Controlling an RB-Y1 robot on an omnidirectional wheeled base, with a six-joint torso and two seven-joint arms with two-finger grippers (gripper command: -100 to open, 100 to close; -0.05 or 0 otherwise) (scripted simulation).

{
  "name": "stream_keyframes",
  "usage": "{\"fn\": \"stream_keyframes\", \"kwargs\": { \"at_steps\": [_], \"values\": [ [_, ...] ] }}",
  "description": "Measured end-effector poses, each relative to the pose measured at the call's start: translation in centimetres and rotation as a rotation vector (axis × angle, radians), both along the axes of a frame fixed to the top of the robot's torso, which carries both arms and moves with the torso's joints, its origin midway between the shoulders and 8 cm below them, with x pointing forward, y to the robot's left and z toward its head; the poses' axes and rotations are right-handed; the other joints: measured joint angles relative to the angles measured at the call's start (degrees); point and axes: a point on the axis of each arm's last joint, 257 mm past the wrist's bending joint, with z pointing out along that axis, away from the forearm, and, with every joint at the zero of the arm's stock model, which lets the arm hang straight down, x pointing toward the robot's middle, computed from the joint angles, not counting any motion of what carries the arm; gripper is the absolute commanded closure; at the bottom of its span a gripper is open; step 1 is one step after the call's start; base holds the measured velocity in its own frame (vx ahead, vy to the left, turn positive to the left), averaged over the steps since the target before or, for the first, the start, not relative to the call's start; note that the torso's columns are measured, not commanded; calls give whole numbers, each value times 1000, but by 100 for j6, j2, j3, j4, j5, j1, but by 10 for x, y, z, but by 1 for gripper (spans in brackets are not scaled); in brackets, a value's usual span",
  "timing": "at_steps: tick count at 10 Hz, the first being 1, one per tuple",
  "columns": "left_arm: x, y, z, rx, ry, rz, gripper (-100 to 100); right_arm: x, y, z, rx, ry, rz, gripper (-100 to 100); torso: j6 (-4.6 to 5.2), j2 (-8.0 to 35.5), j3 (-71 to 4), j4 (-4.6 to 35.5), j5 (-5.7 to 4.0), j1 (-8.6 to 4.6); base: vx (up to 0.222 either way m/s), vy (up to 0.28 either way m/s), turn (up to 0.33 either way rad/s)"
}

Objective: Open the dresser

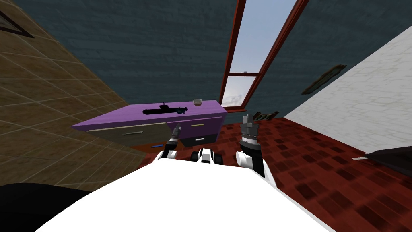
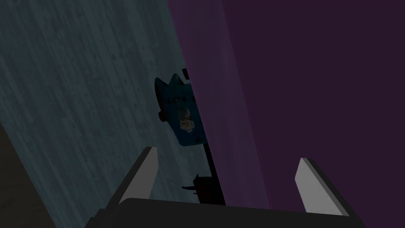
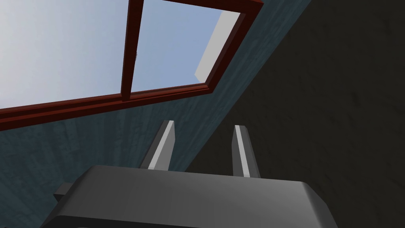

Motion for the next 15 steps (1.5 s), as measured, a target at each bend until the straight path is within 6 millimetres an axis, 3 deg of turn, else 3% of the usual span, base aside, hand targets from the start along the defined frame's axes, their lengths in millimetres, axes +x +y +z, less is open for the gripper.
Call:
{"fn": "stream_keyframes", "kwargs": {
  "at_steps": [5, 10, 13, 15],
  "values": [
    [-3, 7, -49, -37, 86, 36, -100, 0, 0, 0, 0, 0, 0, 0, 0, 6, 3, 1, 1, 3, 58, -113, 14],
    [-7, -4, -87, -117, 142, 74, -100, 0, 0, 0, 0, 0, 0, 0, 0, 4, 3, 1, 3, 10, 33, -71, 8],
    [-7, -21, -102, -192, 158, 97, -100, 0, 0, 0, 0, 0, 0, 0, 0, 3, 1, 1, 2, 9, 20, -38, 3],
    [-4, -21, -98, -192, 156, 98, -100, 0, 0, 0, 0, 0, 0, 0, 1, -10, -5, -1, 4, 14, 56, -8, -13]
  ]
}}
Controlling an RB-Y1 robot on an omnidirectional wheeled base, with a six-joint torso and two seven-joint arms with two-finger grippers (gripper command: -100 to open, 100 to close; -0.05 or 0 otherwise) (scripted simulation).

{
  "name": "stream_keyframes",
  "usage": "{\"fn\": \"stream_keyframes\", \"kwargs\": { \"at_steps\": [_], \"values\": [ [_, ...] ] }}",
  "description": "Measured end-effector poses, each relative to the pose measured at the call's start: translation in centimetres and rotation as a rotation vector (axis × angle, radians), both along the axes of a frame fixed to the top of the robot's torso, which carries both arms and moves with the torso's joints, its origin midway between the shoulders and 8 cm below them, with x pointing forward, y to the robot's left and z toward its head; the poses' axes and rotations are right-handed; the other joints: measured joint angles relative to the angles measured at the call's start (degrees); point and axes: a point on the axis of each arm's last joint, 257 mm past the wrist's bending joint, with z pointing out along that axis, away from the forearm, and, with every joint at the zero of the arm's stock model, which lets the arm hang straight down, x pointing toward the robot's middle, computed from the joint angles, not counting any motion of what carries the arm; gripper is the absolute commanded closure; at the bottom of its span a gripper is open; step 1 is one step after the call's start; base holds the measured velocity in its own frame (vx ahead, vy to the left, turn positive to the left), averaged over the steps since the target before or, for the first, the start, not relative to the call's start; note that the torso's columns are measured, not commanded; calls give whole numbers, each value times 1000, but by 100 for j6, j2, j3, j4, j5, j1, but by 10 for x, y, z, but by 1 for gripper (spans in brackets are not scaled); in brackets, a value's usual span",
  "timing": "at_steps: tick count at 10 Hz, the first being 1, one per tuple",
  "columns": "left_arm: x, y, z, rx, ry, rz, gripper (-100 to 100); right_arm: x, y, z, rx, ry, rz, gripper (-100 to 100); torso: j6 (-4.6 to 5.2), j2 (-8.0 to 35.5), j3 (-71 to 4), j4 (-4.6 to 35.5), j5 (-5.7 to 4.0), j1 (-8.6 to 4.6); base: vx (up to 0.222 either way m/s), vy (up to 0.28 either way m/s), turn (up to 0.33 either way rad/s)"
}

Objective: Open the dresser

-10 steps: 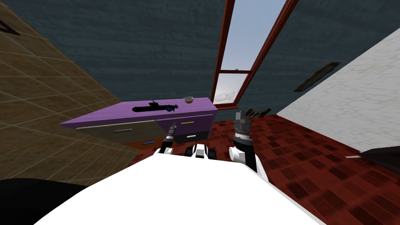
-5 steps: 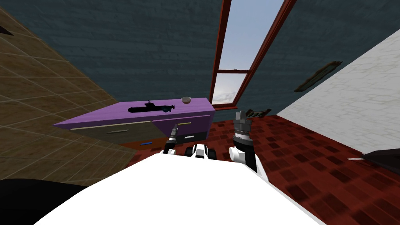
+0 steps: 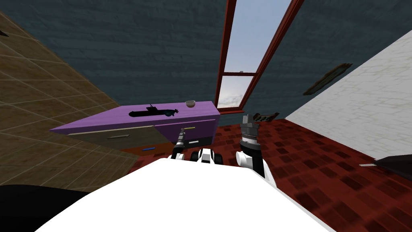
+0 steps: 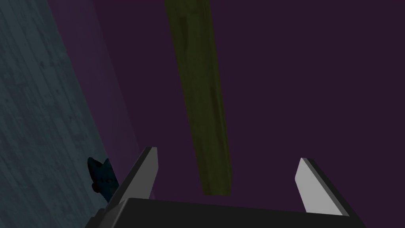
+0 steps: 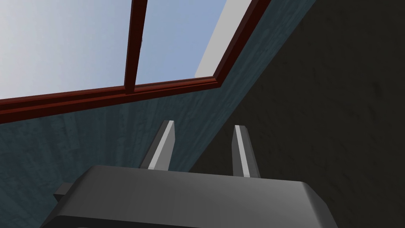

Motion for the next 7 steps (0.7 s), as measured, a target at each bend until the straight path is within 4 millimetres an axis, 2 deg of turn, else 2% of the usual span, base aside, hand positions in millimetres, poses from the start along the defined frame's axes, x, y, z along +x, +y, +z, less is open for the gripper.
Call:
{"fn": "stream_keyframes", "kwargs": {
  "at_steps": [1, 2, 3, 5, 6, 7],
  "values": [
    [1, 0, 0, 0, 1, 0, 100, 0, 0, 0, 0, 0, 0, 0, -1, 10, 3, 0, -1, -4, 7, -1, 2],
    [1, 0, 0, 0, 1, 0, 100, 0, 0, 0, 0, 0, 0, 0, -1, 22, 12, 4, -2, -7, -105, -18, 11],
    [1, -2, 6, 2, -12, -3, 100, 0, 0, 0, 0, 0, 0, 0, 2, 25, 19, -8, 12, 6, -203, -47, 4],
    [-4, -2, 5, 1, -3, -2, 100, 0, 0, 0, 0, 0, 0, 0, 0, 30, 19, 6, -1, -8, -198, -48, 7],
    [-5, -2, 5, 1, -2, -3, 100, 0, 0, 0, 0, 0, 0, 0, 0, 14, 8, 3, -3, -11, -85, -24, 2],
    [-6, -2, 5, 1, -2, -3, -100, 0, 0, 0, 0, 0, 0, 0, 0, -22, -13, -6, -1, -3, -19, -6, -2]
  ]
}}
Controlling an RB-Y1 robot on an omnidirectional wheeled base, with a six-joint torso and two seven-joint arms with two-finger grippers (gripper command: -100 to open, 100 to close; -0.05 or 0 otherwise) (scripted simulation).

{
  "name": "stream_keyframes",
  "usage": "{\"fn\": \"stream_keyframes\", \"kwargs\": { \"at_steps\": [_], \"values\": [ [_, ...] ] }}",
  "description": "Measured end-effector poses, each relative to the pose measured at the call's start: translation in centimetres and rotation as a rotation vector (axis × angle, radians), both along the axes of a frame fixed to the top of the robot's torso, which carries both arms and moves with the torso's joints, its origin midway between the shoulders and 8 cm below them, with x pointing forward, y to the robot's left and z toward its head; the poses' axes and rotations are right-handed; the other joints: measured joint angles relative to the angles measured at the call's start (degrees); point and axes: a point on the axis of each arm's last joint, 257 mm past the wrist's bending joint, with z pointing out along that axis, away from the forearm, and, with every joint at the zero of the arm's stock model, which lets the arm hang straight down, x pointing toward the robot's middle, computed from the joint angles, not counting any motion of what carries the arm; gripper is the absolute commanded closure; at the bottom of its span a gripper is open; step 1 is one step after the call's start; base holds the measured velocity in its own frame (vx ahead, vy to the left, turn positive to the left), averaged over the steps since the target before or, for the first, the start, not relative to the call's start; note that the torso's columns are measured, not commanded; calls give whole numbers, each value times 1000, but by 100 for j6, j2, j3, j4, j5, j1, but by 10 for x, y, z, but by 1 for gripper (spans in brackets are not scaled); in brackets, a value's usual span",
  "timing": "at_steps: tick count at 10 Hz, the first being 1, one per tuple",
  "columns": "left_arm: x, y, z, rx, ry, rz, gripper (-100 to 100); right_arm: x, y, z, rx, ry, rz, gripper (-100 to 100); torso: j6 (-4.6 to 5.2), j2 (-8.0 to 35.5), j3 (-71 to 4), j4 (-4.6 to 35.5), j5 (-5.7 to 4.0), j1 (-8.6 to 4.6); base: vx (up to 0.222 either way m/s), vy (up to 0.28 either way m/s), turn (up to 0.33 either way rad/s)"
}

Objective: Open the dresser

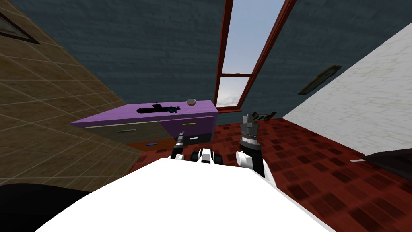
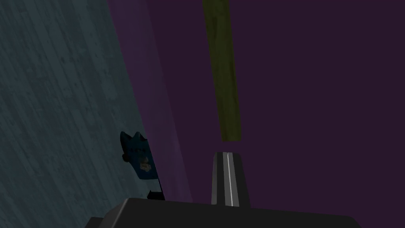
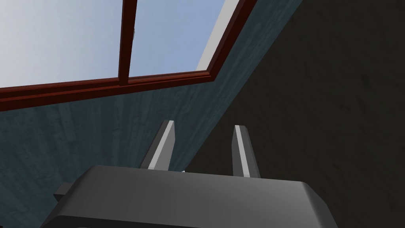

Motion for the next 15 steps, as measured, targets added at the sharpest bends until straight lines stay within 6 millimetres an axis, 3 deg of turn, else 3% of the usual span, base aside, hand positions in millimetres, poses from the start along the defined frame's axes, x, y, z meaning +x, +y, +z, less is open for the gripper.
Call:
{"fn": "stream_keyframes", "kwargs": {
  "at_steps": [6, 9, 15],
  "values": [
    [-2, 30, 2, 115, 27, -44, -100, 0, 0, 0, 0, 0, 0, 0, 0, 40, 23, 10, -2, -7, 20, 1, 0],
    [3, 41, 3, 150, 47, -51, -100, 0, 0, 0, 0, 0, 0, 0, 0, 4, 0, -1, -2, -10, 141, -5, -7],
    [8, 15, 5, 41, 18, -6, -100, 0, 0, 0, 0, 0, 0, 0, 0, 40, 22, 10, -2, -8, 22, 3, -1]
  ]
}}
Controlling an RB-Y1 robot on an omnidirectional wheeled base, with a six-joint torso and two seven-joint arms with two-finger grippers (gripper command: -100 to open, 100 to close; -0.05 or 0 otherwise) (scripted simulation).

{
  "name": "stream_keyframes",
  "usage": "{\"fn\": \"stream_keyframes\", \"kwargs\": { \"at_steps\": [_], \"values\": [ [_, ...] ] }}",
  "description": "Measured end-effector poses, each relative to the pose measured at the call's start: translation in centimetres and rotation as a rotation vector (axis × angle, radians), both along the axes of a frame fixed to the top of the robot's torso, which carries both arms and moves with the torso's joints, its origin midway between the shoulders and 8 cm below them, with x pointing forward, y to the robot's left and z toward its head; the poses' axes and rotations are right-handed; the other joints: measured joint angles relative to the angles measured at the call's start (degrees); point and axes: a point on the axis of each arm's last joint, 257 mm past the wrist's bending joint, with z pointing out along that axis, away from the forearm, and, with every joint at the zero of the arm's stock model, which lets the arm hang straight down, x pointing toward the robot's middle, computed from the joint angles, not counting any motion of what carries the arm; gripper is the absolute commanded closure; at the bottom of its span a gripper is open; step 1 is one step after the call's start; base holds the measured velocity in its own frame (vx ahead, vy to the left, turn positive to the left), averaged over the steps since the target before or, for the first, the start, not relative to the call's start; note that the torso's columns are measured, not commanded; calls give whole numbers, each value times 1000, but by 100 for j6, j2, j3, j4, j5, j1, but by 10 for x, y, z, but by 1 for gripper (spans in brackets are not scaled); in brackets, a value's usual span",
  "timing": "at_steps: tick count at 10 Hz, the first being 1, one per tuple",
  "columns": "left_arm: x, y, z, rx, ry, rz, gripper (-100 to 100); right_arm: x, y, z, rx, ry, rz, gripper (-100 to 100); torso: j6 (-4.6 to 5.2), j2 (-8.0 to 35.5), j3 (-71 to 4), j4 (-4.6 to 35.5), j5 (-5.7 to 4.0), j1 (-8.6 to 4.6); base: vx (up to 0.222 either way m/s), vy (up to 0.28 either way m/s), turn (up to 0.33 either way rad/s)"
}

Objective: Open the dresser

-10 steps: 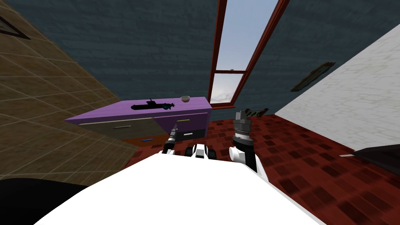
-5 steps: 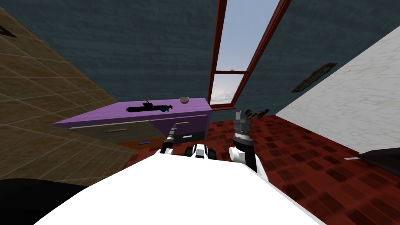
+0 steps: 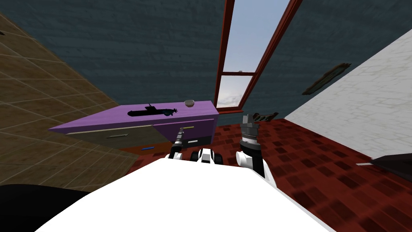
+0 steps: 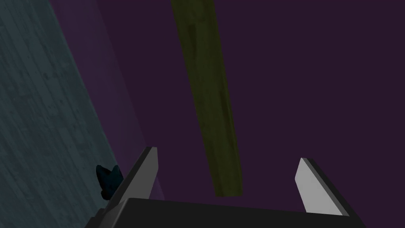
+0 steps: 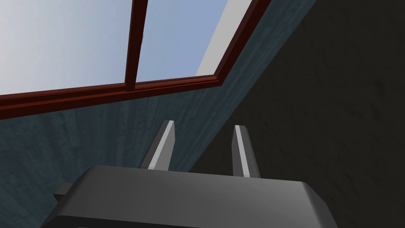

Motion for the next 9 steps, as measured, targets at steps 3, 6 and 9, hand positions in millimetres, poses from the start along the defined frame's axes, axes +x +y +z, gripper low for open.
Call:
{"fn": "stream_keyframes", "kwargs": {
  "at_steps": [3, 6, 9],
  "values": [
    [3, -4, 4, -21, -6, 10, -100, 0, 0, 0, 0, 0, 0, 0, 0, -30, -18, -7, 2, 7, 42, 6, -10],
    [3, -5, 8, -23, -12, 9, 100, 0, 0, 0, 0, 0, 0, 0, -1, 24, 15, -1, 1, -5, -64, -17, 4],
    [-2, -7, 9, -23, -8, 6, 100, 0, 0, 0, 0, 0, 0, 0, -10, 27, 15, 11, -7, -3, -203, -49, 6]
  ]
}}
